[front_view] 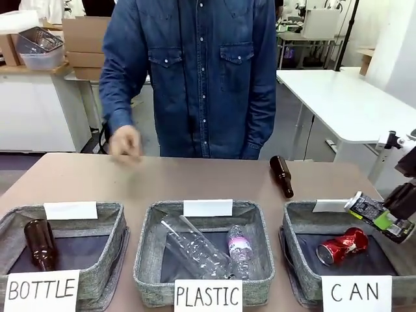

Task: Sort the can waste into the basket.
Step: Pick up the can waste from the table and place it in the right Fabric basket.

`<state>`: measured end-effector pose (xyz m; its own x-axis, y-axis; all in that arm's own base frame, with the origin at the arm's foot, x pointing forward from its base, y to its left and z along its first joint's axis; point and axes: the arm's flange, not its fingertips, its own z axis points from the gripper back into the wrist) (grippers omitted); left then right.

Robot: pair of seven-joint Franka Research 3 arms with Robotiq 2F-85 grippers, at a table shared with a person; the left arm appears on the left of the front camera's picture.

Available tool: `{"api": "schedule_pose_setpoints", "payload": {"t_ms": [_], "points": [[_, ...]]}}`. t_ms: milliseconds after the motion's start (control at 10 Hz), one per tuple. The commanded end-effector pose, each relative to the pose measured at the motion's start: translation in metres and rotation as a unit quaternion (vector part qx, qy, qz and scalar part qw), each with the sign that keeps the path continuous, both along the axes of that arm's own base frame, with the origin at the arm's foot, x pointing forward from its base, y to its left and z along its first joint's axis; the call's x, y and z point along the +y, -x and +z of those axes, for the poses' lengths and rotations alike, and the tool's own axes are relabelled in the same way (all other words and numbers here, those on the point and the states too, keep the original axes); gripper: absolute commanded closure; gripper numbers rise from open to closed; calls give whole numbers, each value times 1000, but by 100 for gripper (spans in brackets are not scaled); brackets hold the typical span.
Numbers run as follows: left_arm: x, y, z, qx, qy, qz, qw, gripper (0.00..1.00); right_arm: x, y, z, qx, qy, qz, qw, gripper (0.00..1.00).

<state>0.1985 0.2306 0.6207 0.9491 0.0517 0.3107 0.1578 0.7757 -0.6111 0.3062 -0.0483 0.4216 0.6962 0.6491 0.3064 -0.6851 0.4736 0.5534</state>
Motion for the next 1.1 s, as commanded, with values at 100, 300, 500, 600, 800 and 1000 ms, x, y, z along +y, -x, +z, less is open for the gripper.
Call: {"api": "schedule_pose_setpoints", "payload": {"t_ms": [100, 300, 500, 600, 800, 1000], "points": [[-21, -9, 0, -22, 74, 2, 997, 0, 2, -6, 3, -4, -5, -25, 1000, 58], [-100, -13, -18, -35, 227, -47, 972, 0, 7, -14, 2, -25, 15, -59, 998, 41], [-165, -18, -50, 22, 207, -108, 972, 0, 4, -16, 1, -40, 20, -61, 997, 0], [-97, -18, -20, -28, 207, -57, 976, 0, 2, -13, 0, -39, 27, -57, 997, 0], [-97, -18, -20, -28, 207, -57, 976, 0, 0, -11, 0, -39, 26, -52, 998, 0], [-97, -18, -20, -28, 207, -57, 976, 0, 1, -14, 0, -36, 17, -52, 998, 0]]}}
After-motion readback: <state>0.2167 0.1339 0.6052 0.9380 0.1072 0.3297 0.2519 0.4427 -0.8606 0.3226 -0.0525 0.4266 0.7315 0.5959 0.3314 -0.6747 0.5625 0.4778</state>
